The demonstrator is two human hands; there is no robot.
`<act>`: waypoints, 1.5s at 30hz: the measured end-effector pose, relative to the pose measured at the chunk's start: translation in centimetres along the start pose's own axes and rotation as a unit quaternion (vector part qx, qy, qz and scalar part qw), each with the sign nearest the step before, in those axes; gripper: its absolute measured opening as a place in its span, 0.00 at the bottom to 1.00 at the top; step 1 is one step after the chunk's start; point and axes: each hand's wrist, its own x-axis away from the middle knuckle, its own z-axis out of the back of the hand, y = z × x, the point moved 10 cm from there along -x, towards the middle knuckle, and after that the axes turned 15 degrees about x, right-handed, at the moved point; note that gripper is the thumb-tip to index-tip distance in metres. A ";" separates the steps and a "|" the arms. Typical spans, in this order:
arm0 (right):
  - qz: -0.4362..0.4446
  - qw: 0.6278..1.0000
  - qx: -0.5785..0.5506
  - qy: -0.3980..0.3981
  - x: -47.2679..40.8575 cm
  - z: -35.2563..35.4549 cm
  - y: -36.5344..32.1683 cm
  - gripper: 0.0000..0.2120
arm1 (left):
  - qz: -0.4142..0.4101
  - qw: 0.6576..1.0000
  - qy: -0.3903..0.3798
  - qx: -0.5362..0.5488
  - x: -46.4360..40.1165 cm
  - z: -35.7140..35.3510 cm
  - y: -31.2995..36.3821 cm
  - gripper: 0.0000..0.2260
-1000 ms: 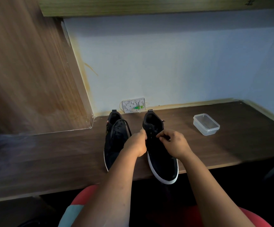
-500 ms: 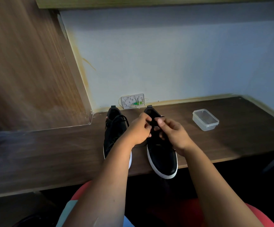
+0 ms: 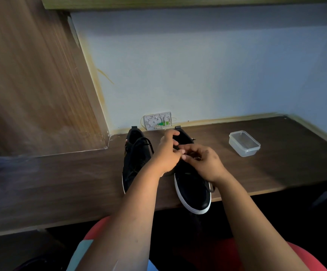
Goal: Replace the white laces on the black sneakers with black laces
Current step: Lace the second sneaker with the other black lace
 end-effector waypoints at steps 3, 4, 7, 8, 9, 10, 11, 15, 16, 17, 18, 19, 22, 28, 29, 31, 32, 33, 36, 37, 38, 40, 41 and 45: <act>-0.042 0.998 -0.031 0.039 0.1 0.7 1.7 0.09 | 0.029 0.998 0.010 0.048 -0.1 -0.2 -0.9 0.19; -0.063 0.996 -0.024 0.065 0.1 1.2 2.3 0.07 | 0.047 0.995 0.023 0.084 -0.1 -0.2 -1.3 0.14; -0.120 0.980 0.051 0.148 0.4 2.9 4.0 0.04 | 0.067 0.991 0.116 0.008 -0.3 1.4 -2.8 0.03; -0.129 0.977 0.066 0.157 0.4 3.0 4.4 0.05 | 0.069 0.987 0.127 -0.068 -0.2 1.5 -3.0 0.08; -0.130 0.977 0.073 0.155 0.5 2.8 4.5 0.06 | 0.074 0.980 0.129 -0.130 -0.1 1.3 -3.3 0.13; -0.125 0.978 0.082 0.146 0.4 2.5 4.5 0.06 | 0.082 0.974 0.127 -0.166 0.2 1.0 -3.3 0.16; -0.114 0.980 0.093 0.135 0.3 2.0 4.2 0.07 | 0.089 0.972 0.128 -0.178 0.5 0.8 -3.4 0.17; -0.051 0.979 0.176 0.088 -0.3 -0.2 3.1 0.13 | 0.116 0.975 0.138 -0.127 0.7 0.6 -3.8 0.18; -0.044 0.975 0.199 0.089 -0.5 -0.6 2.9 0.13 | 0.130 0.977 0.140 -0.090 0.6 0.8 -4.3 0.19; -0.044 0.972 0.214 0.089 -0.6 -0.9 3.0 0.13 | 0.146 0.978 0.140 -0.048 0.4 0.9 -5.0 0.19; -0.049 0.969 0.226 0.087 -0.7 -1.2 3.0 0.13 | 0.161 0.977 0.137 -0.008 0.4 0.9 -5.6 0.16; -0.055 0.966 0.239 0.080 -0.8 -1.7 3.2 0.12 | 0.168 0.976 0.135 0.020 0.4 0.9 -6.0 0.14; -0.055 0.960 0.267 0.060 -0.8 -2.5 3.0 0.09 | 0.176 0.975 0.126 0.048 0.3 0.7 -7.0 0.12; -0.032 0.971 0.213 0.106 -0.6 -1.9 2.8 0.09 | 0.194 0.969 0.115 0.098 -0.2 0.6 -8.0 0.10; -0.051 0.974 0.195 0.103 -0.6 -2.1 3.3 0.10 | 0.202 0.968 0.112 0.101 -0.2 0.6 -8.1 0.09; -0.085 0.980 0.147 0.100 -0.5 -2.3 4.2 0.10 | 0.218 0.963 0.110 0.114 -0.2 0.5 -8.5 0.06; -0.097 0.983 0.117 0.103 -0.4 -2.3 4.5 0.10 | 0.224 0.961 0.110 0.116 -0.2 0.5 -8.7 0.06; -0.107 0.984 0.091 0.110 -0.3 -2.2 4.7 0.10 | 0.226 0.961 0.111 0.115 -0.3 0.5 -9.0 0.05; -0.134 0.983 0.037 0.119 0.0 -2.0 4.8 0.10 | 0.222 0.964 0.108 0.102 -0.2 0.5 -9.0 0.03; -0.145 0.983 0.025 0.113 0.0 -2.2 5.1 0.10 | 0.218 0.965 0.108 0.100 -0.1 0.6 -8.8 0.04; -0.149 0.983 0.017 0.108 0.1 -2.4 5.3 0.10 | 0.213 0.966 0.107 0.100 0.0 0.6 -8.4 0.06; -0.144 0.985 0.013 0.096 0.0 -2.5 5.4 0.10 | 0.201 0.969 0.111 0.095 0.0 0.8 -8.1 0.08; -0.135 0.987 0.012 0.088 -0.1 -2.6 5.4 0.11 | 0.194 0.970 0.114 0.090 0.0 0.9 -8.1 0.09; -0.109 0.993 0.012 0.045 -0.5 -2.7 5.5 0.13 | 0.189 0.971 0.119 0.090 0.0 1.0 -8.3 0.11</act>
